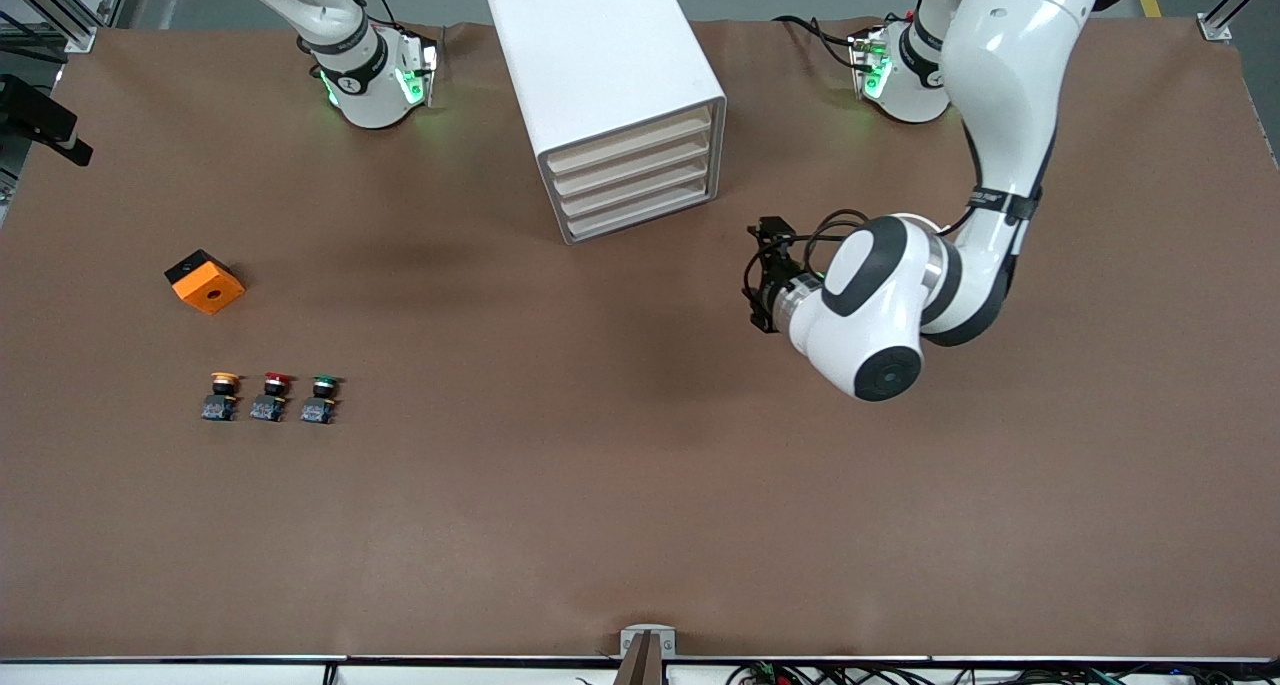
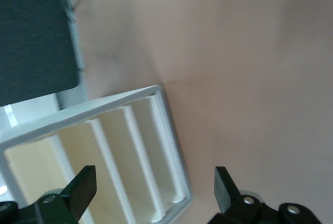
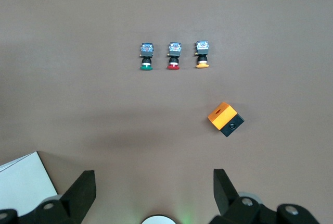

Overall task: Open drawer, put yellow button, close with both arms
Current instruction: 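Reach the left gripper to the white cabinet's drawer front, then grip the drawer edge with the left gripper while the right gripper reaches the buttons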

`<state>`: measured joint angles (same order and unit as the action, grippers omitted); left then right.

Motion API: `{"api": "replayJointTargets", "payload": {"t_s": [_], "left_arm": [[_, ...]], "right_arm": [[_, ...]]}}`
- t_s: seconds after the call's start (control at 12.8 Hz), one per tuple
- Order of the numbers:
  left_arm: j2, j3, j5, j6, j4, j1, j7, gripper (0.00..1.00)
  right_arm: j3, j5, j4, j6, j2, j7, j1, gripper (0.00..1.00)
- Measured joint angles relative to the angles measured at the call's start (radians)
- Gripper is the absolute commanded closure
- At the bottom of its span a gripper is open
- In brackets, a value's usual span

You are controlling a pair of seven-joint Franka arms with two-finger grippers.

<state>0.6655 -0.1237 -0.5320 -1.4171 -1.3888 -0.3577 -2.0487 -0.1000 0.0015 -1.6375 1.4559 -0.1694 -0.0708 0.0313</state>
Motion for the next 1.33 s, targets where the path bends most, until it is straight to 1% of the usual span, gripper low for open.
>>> {"api": "replayJointTargets", "payload": {"t_s": [0.16,0.39,0.78,1.09,1.25,1.33], "left_arm": [[0.027,0.0,-0.094,0.032,0.0,-0.009,-0.018,0.0],[0.054,-0.001,-0.173,0.064,-0.001,-0.015,-0.029,0.0],[0.081,-0.002,-0.246,0.098,-0.004,-0.061,-0.156,0.0],[0.099,-0.002,-0.257,0.168,-0.004,-0.081,-0.226,0.0],[0.105,-0.002,-0.257,0.174,-0.005,-0.093,-0.254,0.07],[0.109,-0.002,-0.265,0.175,-0.005,-0.104,-0.265,0.13]], "right_arm": [[-0.005,0.001,0.003,0.001,0.016,0.0,0.001,0.0],[-0.004,0.001,0.006,0.007,0.068,-0.001,0.0,0.0],[-0.005,0.0,0.029,0.033,0.163,-0.001,0.002,0.0],[-0.011,-0.005,0.037,0.07,0.264,-0.001,0.015,0.0],[-0.013,-0.006,0.045,0.117,0.296,-0.001,0.033,0.0],[-0.014,-0.006,0.045,0.144,0.303,-0.003,0.043,0.0]]}}
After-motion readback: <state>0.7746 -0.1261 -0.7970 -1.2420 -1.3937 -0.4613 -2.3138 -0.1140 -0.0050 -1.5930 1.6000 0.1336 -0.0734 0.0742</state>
